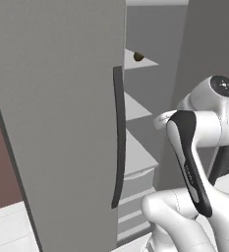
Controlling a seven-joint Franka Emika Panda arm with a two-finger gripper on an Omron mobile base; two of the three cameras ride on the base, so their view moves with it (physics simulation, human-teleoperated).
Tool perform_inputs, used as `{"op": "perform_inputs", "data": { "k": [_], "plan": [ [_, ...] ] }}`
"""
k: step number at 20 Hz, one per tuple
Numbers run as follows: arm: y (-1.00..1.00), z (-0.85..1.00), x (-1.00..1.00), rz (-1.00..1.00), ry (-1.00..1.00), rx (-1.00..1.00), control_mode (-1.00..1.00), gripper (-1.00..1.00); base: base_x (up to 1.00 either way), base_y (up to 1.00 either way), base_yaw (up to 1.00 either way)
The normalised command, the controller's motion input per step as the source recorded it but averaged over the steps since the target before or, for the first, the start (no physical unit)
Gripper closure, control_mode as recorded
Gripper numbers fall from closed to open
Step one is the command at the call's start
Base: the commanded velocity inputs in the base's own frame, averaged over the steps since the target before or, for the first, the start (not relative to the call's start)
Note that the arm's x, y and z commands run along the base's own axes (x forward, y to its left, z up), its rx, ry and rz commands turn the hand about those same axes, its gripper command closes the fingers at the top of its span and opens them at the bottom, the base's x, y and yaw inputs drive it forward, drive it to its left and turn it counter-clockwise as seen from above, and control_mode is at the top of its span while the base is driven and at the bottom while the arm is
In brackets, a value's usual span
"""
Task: Take the kiwi, cucumber, and lemon wedge from the freezer and place them in the bowl on the counter.
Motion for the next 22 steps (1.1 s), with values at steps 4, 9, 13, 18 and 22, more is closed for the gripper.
{"op": "perform_inputs", "data": {
  "k": [4,9,13,18,22],
  "plan": [
    [0.00,0.00,0.00,0.00,0.00,0.00,1.00,-1.00,0.66,0.00,0.03],
    [0.00,0.00,0.00,0.00,0.00,0.00,1.00,-1.00,0.60,0.00,0.00],
    [0.00,0.00,0.00,0.00,0.00,0.00,1.00,-1.00,0.35,0.00,0.00],
    [0.03,0.00,0.18,-0.02,0.09,0.00,-1.00,-1.00,0.03,0.00,0.00],
    [0.01,0.02,0.27,0.00,0.06,0.00,-1.00,-1.00,0.00,0.00,0.00]
  ]
}}
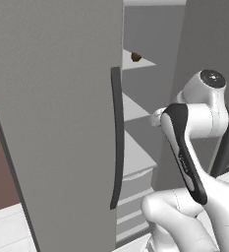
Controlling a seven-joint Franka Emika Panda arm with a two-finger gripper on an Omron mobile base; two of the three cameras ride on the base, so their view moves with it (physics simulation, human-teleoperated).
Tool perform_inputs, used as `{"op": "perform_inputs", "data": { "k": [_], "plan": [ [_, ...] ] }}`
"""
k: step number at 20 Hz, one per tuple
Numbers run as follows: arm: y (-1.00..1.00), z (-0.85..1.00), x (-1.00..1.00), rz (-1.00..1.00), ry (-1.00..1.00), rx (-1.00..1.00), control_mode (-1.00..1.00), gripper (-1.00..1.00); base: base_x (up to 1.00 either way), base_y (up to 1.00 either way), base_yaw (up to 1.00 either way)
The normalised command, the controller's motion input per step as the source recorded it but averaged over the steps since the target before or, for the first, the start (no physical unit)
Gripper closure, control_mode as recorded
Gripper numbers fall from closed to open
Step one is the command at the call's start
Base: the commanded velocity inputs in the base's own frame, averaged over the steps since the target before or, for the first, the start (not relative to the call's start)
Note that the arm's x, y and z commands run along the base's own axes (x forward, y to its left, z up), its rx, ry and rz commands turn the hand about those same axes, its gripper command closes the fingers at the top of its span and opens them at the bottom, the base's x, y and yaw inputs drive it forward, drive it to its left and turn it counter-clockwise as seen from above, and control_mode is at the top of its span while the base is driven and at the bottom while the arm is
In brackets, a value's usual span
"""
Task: Take the kiwi, cucumber, and lemon wedge from the freezer and place them in the bowl on the counter.
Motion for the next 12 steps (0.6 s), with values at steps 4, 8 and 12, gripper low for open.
{"op": "perform_inputs", "data": {
  "k": [4,8,12],
  "plan": [
    [0.00,0.10,0.34,0.00,0.01,0.00,-1.00,-1.00,0.00,0.00,0.00],
    [0.00,0.03,0.34,0.00,0.00,0.00,-1.00,-1.00,0.00,0.00,0.00],
    [0.00,0.06,0.34,0.00,-0.05,0.00,-1.00,-1.00,0.00,0.00,0.00]
  ]
}}
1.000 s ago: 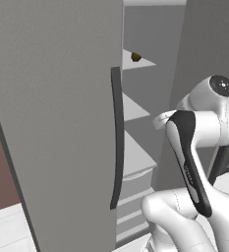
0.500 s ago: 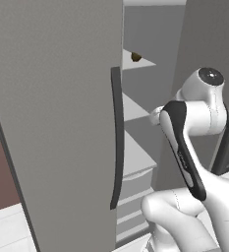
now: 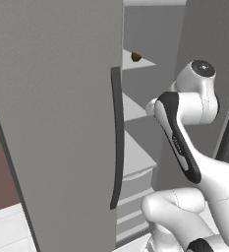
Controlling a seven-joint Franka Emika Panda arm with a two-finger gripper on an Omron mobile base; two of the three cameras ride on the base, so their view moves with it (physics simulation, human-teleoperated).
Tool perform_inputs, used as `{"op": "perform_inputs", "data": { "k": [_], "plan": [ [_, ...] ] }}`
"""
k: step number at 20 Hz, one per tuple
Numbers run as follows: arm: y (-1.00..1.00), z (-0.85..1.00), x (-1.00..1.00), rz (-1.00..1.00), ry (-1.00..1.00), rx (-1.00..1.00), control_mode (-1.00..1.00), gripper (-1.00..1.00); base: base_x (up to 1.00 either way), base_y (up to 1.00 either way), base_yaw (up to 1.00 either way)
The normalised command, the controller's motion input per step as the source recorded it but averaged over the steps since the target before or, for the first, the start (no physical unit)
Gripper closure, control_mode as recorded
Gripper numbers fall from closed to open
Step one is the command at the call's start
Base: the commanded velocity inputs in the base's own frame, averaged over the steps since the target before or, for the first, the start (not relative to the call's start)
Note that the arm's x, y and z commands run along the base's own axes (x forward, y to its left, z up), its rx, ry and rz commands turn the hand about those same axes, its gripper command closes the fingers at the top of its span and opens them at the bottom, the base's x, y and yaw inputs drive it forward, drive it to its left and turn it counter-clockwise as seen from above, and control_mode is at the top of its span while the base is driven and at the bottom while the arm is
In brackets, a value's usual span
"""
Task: Take the kiwi, cucumber, and lemon wedge from the freezer and place them in the bowl on the counter.
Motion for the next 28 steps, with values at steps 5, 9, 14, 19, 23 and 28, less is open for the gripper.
{"op": "perform_inputs", "data": {
  "k": [5,9,14,19,23,28],
  "plan": [
    [0.00,0.25,0.51,0.00,-0.09,0.00,-1.00,-1.00,0.00,0.00,0.00],
    [0.00,0.34,0.49,0.00,-0.13,0.00,-1.00,-1.00,0.00,0.00,0.00],
    [-0.02,0.29,0.17,0.00,-0.07,0.00,-1.00,-1.00,0.00,0.00,0.00],
    [0.00,0.00,0.01,0.00,0.00,0.00,-1.00,-1.00,0.00,0.00,0.00],
    [0.00,0.09,0.09,0.00,-0.01,0.00,-1.00,-1.00,0.00,0.00,0.00],
    [0.00,0.20,0.24,0.00,-0.10,0.00,-1.00,-1.00,0.00,0.00,0.00]
  ]
}}
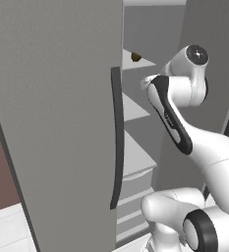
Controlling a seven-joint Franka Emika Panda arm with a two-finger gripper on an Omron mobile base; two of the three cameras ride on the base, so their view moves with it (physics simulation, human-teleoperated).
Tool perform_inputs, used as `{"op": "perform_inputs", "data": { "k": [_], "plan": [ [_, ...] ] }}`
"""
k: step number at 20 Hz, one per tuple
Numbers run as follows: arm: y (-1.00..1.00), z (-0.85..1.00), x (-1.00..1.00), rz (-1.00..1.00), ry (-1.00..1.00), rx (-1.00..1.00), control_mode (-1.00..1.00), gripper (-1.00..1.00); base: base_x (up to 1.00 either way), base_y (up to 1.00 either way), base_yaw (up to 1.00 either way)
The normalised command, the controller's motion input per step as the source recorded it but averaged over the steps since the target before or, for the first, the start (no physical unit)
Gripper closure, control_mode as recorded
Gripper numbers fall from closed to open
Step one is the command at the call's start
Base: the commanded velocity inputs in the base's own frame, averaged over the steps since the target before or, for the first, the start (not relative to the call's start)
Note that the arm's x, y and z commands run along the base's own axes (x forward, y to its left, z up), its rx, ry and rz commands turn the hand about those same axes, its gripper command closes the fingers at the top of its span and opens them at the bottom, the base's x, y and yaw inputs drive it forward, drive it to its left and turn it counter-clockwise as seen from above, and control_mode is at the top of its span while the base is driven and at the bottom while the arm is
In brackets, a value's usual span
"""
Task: Take the kiwi, cucumber, and lemon wedge from the freezer and place them in the bowl on the counter.
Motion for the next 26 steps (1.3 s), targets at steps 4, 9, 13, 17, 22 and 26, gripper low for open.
{"op": "perform_inputs", "data": {
  "k": [4,9,13,17,22,26],
  "plan": [
    [0.00,0.19,0.16,0.00,-0.13,0.00,-1.00,-1.00,0.00,0.00,0.00],
    [-0.04,0.22,0.02,0.00,-0.12,0.00,-1.00,-1.00,0.00,0.00,0.00],
    [-0.01,0.30,0.12,0.00,-0.07,0.00,-1.00,-1.00,0.00,0.00,0.00],
    [0.00,0.33,0.26,0.00,0.01,0.00,-1.00,-1.00,0.00,0.00,0.00],
    [0.00,0.14,0.36,0.00,0.03,0.00,-1.00,-1.00,0.00,0.00,0.00],
    [-0.06,0.02,0.42,0.00,0.09,0.00,-1.00,-1.00,0.00,0.00,0.00]
  ]
}}
